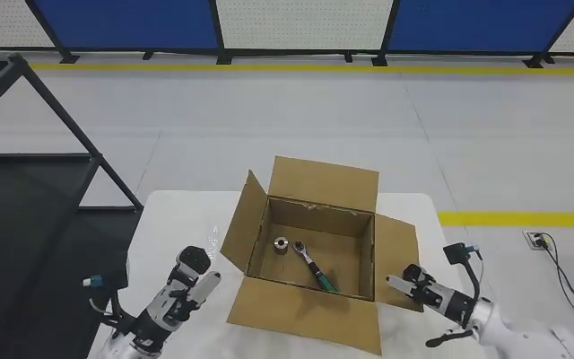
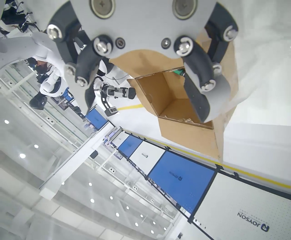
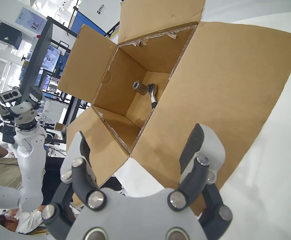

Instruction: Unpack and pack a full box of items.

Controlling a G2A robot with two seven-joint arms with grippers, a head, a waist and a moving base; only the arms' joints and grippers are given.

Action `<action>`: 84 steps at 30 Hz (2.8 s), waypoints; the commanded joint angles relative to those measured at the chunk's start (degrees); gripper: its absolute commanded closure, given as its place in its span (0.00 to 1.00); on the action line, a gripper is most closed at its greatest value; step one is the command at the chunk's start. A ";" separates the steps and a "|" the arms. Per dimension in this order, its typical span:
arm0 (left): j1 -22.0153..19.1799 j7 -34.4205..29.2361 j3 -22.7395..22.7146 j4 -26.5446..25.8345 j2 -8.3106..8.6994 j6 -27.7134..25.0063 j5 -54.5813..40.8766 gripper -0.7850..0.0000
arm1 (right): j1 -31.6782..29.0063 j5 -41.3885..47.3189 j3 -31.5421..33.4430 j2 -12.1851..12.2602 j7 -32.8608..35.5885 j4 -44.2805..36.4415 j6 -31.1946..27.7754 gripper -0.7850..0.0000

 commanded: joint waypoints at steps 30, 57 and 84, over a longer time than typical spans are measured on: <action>8.02 3.62 -7.20 6.48 2.13 -4.19 -2.23 0.00 | 31.34 -4.41 -33.70 -9.37 -18.55 1.96 16.35 0.00; -11.03 2.46 7.96 8.45 3.03 12.24 29.21 1.00 | 21.18 -0.74 -23.73 -10.26 -23.41 4.25 7.22 0.00; 0.88 10.64 4.14 4.26 3.76 12.54 22.02 1.00 | 27.96 -4.74 -28.45 -12.89 -16.22 8.89 10.61 0.00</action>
